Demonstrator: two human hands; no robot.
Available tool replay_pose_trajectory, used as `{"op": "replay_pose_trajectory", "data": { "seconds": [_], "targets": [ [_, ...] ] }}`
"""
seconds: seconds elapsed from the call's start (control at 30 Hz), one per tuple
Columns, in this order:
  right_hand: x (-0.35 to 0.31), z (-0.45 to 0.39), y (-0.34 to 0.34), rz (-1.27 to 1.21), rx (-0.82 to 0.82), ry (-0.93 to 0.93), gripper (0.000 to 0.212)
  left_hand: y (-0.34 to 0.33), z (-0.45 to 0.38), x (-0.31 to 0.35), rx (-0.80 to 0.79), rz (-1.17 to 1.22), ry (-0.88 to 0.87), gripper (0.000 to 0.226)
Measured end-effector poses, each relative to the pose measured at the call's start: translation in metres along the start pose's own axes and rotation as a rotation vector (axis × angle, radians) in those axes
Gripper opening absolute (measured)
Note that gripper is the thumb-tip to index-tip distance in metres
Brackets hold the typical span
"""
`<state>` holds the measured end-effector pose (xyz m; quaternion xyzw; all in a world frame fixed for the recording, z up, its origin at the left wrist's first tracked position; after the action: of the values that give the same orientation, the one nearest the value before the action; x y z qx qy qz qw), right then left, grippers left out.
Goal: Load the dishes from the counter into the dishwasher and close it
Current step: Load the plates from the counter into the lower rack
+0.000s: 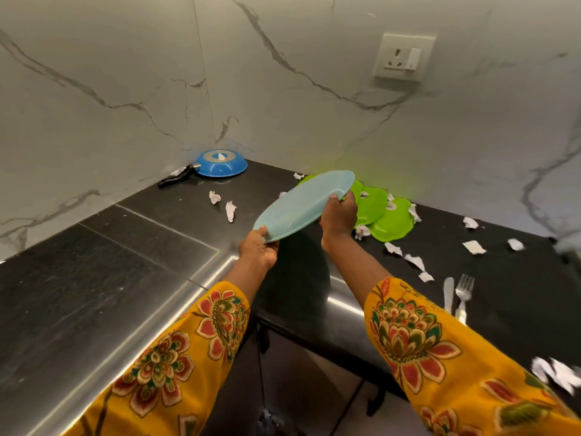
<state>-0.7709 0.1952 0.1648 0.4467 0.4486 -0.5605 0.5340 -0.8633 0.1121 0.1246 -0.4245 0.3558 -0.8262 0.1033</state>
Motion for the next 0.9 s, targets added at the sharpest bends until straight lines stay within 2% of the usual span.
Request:
{"op": "replay_pose_trajectory", "data": {
  "seconds": [0.13, 0.33, 0.57, 0.67, 0.77, 0.9],
  "targets": [
    [0.006, 0.014, 0.046, -0.051, 0.032, -0.012, 0.034, 0.013, 0.019, -0.014, -0.006, -0.069, -0.026, 0.044],
    [0.021, 0.025, 0.122, -0.045, 0.072, -0.026, 0.031, 0.032, 0.042, -0.039, -0.096, -0.28, -0.031, 0.046],
    [0.041, 0.035, 0.222, -0.066, 0.244, -0.125, 0.03, 0.045, 0.06, -0.075, -0.209, -0.489, 0.041, 0.051],
    [0.053, 0.039, 0.263, -0.014, 0.28, -0.172, 0.026, 0.041, 0.1, -0.088, -0.09, -0.508, 0.003, 0.012],
    [0.063, 0.044, 0.306, 0.015, 0.329, -0.231, 0.031, 0.035, 0.143, -0.112, -0.023, -0.534, -0.028, 0.019],
    [0.073, 0.053, 0.365, 0.072, 0.39, -0.287, 0.036, 0.03, 0.189, -0.151, -0.02, -0.549, 0.004, 0.017]
  ]
}}
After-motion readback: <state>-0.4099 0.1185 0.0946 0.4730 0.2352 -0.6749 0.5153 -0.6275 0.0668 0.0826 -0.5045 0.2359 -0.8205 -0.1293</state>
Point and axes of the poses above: each hand's wrist, its own z-axis away from the middle knuckle, its own y-axis out of the back of the hand, x = y × z, the point moved 1 cm from there along -z, towards the middle knuckle, and after that the axes turned 15 degrees about -y, right-handed, at the moved point
